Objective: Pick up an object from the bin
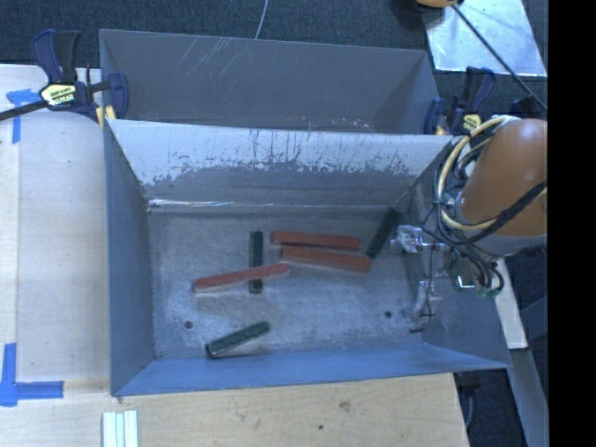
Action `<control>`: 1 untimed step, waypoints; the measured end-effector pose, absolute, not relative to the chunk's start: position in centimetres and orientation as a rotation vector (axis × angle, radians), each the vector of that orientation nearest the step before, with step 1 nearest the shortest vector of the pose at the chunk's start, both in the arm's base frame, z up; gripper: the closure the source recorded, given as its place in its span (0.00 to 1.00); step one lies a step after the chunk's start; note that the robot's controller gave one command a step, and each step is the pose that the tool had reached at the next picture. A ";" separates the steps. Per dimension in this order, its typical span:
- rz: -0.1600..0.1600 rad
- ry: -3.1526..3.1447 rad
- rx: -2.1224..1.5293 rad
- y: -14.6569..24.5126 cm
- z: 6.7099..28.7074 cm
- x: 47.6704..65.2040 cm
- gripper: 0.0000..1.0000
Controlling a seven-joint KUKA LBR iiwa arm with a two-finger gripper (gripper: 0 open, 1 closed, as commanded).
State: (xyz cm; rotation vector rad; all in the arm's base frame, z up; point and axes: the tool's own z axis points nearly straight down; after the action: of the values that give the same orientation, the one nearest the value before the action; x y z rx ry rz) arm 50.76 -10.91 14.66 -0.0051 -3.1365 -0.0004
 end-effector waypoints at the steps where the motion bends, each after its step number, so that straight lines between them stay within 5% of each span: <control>1: 0.001 -3.141 -0.003 -10.9 15.0 50.9 0.00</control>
Offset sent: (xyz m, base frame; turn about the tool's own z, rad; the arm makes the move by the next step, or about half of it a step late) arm -0.0102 -0.0099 -0.0406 -0.1973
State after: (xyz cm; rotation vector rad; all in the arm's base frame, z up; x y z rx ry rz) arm 50.85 -10.90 14.96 -0.0031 -3.1415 0.0008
